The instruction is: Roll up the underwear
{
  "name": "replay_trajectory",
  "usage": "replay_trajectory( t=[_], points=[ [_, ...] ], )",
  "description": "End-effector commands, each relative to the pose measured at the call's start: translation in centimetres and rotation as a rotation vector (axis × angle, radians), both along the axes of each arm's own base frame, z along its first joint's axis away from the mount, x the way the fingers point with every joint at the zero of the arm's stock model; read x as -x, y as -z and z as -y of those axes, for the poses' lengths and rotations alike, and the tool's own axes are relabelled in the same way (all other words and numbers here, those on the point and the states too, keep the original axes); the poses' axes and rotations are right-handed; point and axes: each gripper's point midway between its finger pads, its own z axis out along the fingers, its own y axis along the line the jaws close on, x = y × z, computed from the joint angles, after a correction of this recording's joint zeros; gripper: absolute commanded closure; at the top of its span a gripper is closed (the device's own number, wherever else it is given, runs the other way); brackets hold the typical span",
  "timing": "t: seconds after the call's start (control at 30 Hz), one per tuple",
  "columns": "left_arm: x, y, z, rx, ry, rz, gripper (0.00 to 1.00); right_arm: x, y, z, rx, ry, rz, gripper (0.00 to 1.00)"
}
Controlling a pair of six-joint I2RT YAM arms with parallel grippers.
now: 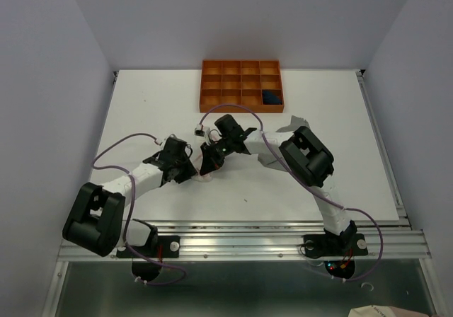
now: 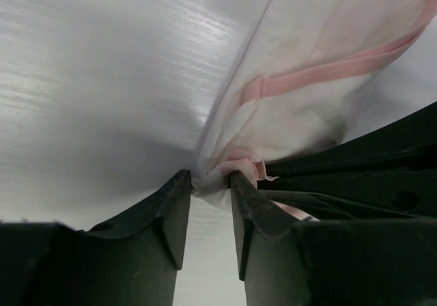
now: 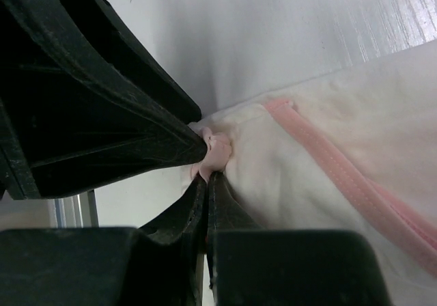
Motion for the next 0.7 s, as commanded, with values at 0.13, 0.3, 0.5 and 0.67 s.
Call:
replay_trajectory(
  t=[0.13, 0.3, 0.5, 0.67],
  points=[
    [0.5, 2.3, -1.0, -0.078, 0.026, -0.079, 0.86, 1.9, 3.0, 2.5, 0.127, -0.064, -0.012, 0.93],
    [0.8, 2.9, -1.1, -0.101, 0.029, -0.128, 1.00, -0.1, -0.3, 1.9, 0.075, -0.078, 0.122, 0.73],
    [0.8, 2.4, -1.2, -0.109, 0.038, -0.134, 1.00, -5.3, -7.2, 2.5, 0.025, 0.053, 0.347, 0.52],
    [0.4, 2.0, -0.8, -0.092, 0.053, -0.113, 1.00, -10.3, -11.3, 4.0, 0.020, 0.241, 0.476, 0.34]
  ],
)
